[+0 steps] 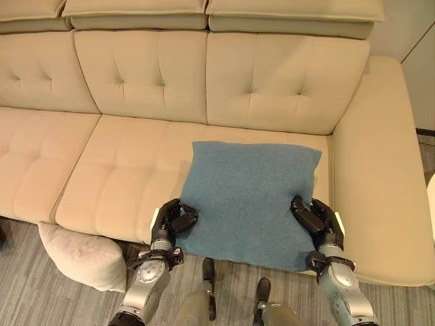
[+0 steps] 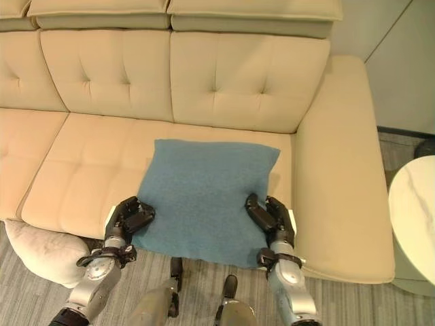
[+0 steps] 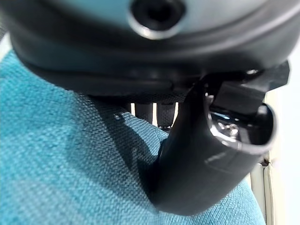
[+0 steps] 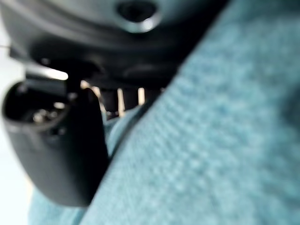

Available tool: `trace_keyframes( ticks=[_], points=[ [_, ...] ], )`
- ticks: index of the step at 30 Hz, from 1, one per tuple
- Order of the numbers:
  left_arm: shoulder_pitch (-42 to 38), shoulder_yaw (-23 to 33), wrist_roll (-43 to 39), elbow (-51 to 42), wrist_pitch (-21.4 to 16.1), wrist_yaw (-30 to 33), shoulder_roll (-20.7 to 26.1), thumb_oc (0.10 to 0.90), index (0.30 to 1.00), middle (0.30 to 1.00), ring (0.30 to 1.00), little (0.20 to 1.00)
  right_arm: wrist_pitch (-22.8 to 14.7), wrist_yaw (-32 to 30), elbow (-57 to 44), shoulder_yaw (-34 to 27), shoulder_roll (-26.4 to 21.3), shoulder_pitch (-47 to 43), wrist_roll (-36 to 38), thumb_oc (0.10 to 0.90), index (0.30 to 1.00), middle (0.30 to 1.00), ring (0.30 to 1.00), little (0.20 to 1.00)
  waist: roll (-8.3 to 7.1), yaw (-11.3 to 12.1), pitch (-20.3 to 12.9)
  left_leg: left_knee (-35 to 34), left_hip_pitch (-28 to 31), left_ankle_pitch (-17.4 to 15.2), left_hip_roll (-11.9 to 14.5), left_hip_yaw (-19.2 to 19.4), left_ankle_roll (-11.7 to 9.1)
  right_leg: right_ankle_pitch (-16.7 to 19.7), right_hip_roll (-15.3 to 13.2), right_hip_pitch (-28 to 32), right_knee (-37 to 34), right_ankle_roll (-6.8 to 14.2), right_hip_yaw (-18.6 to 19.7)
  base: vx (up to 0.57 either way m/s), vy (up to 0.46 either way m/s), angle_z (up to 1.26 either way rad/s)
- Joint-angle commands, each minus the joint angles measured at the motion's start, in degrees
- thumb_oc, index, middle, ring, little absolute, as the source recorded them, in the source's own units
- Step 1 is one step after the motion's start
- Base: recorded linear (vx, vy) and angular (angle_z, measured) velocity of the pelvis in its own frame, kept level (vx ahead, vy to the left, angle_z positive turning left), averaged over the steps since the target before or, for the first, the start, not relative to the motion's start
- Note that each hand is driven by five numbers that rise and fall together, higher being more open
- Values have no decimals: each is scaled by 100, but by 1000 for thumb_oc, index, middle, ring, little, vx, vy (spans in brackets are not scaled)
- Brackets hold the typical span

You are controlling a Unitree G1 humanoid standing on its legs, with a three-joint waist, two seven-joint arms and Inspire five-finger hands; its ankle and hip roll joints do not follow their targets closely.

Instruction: Pick up all the scattered cushions and arrange them neatly on the sofa.

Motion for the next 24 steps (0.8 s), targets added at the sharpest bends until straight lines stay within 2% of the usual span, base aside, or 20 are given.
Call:
trace_keyframes(
  ticks=[1, 2, 4, 6, 8, 10, 11, 12, 13, 15, 17, 19, 21, 22, 24],
  points=[
    [-402, -221, 541, -1022, -590, -510, 46, 400, 300, 300, 300, 300, -637, 425, -1250, 263, 228, -391, -238, 400, 300, 300, 300, 300, -381, -18, -833, 284, -107, -695, 128, 252, -181, -790, -405, 109, 740, 395, 427, 177, 290, -6],
    [-402, -220, 541, -1023, -589, -510, 48, 400, 300, 300, 300, 300, -636, 425, -1251, 263, 230, -391, -239, 400, 300, 300, 300, 300, -388, -7, -831, 288, -103, -700, 123, 264, -177, -798, -414, 101, 755, 400, 440, 167, 310, -15],
    [-431, -199, 578, -1069, -586, -521, 126, 400, 300, 300, 300, 300, -577, 457, -1239, 311, 284, -413, -334, 400, 300, 300, 300, 300, -413, 8, -853, 333, 49, -852, -11, 392, -11, -704, -611, -48, 1210, 539, 613, 131, 288, -9],
    [-478, -181, 605, -1114, -588, -505, 196, 400, 300, 300, 300, 300, -537, 492, -1243, 342, 326, -453, -368, 400, 300, 300, 300, 300, -421, -14, -827, 299, 217, -943, -159, 506, 150, -339, -825, -281, 1789, 677, 764, 113, 350, -28],
    [-523, -131, 635, -1186, -605, -477, 284, 400, 300, 300, 300, 300, -522, 531, -1244, 410, 381, -529, -348, 400, 300, 300, 300, 300, -365, -17, -754, 261, 369, -1014, -201, 569, 270, -92, -947, -536, 2367, 663, 784, 68, 313, -33],
    [-466, -52, 675, -1238, -611, -481, 315, 400, 300, 300, 300, 300, -519, 584, -1263, 442, 418, -533, -356, 400, 300, 300, 300, 300, -331, 10, -717, 227, 529, -1103, -231, 656, 338, -99, -1010, -700, 2649, 644, 707, 94, 238, -30],
    [-394, -15, 678, -1240, -624, -511, 259, 400, 300, 300, 300, 300, -498, 656, -1254, 445, 412, -509, -362, 400, 300, 300, 300, 300, -347, -6, -696, 118, 723, -1126, -318, 603, 356, -346, -774, -755, 2488, 554, 693, 92, 122, -32],
    [-396, -14, 678, -1240, -624, -512, 258, 400, 300, 300, 300, 300, -497, 656, -1254, 444, 411, -511, -362, 400, 300, 300, 300, 300, -333, -4, -705, 115, 710, -1116, -302, 603, 353, -320, -756, -758, 2460, 548, 688, 117, 113, -23],
    [-366, -28, 658, -1216, -626, -530, 224, 400, 300, 300, 300, 300, -512, 681, -1234, 445, 394, -516, -342, 400, 300, 300, 300, 300, -339, -23, -712, 54, 771, -1108, -327, 582, 349, -509, -517, -763, 2223, 442, 689, 74, 47, -10],
    [-336, -31, 640, -1205, -604, -561, 193, 400, 300, 300, 300, 300, -513, 693, -1199, 428, 364, -538, -298, 400, 300, 300, 300, 300, -391, -41, -723, -12, 788, -1105, -403, 548, 349, -507, -209, -860, 1689, 379, 647, 90, 32, -1],
    [-381, -30, 630, -1162, -602, -566, 172, 400, 300, 300, 300, 300, -557, 679, -1151, 438, 339, -612, -271, 400, 300, 300, 300, 300, -438, -52, -696, -34, 805, -1124, -464, 506, 345, -381, -23, -1035, 1322, 329, 493, 55, -1, -6],
    [-421, -11, 618, -1131, -615, -573, 146, 400, 300, 300, 300, 300, -568, 660, -1090, 463, 327, -669, -277, 400, 300, 300, 300, 300, -498, -28, -684, -8, 801, -1163, -518, 481, 333, -319, -1, -1002, 1056, 309, 280, 49, -36, 8],
    [-397, -22, 667, -1135, -609, -613, 106, 400, 300, 300, 300, 300, -601, 645, -1081, 446, 300, -625, -302, 400, 300, 300, 300, 300, -557, -36, -709, 57, 782, -1199, -572, 461, 296, -335, 123, -754, 679, 213, 413, 86, -84, 18],
    [-361, -10, 599, -1151, -644, -672, 38, 400, 300, 300, 300, 300, -600, 665, -1104, 361, 232, -562, -280, 400, 300, 300, 300, 300, -548, -13, -799, 229, 738, -1298, -595, 505, 219, -278, 115, -570, 380, 195, 352, 92, -68, 15],
    [-341, -29, 569, -1156, -632, -686, 7, 400, 300, 300, 300, 300, -604, 657, -1115, 333, 214, -521, -262, 400, 300, 300, 300, 300, -535, -17, -807, 381, 702, -1350, -581, 503, 158, -269, 116, -478, 279, 166, 314, 63, -45, 18]
  ],
)
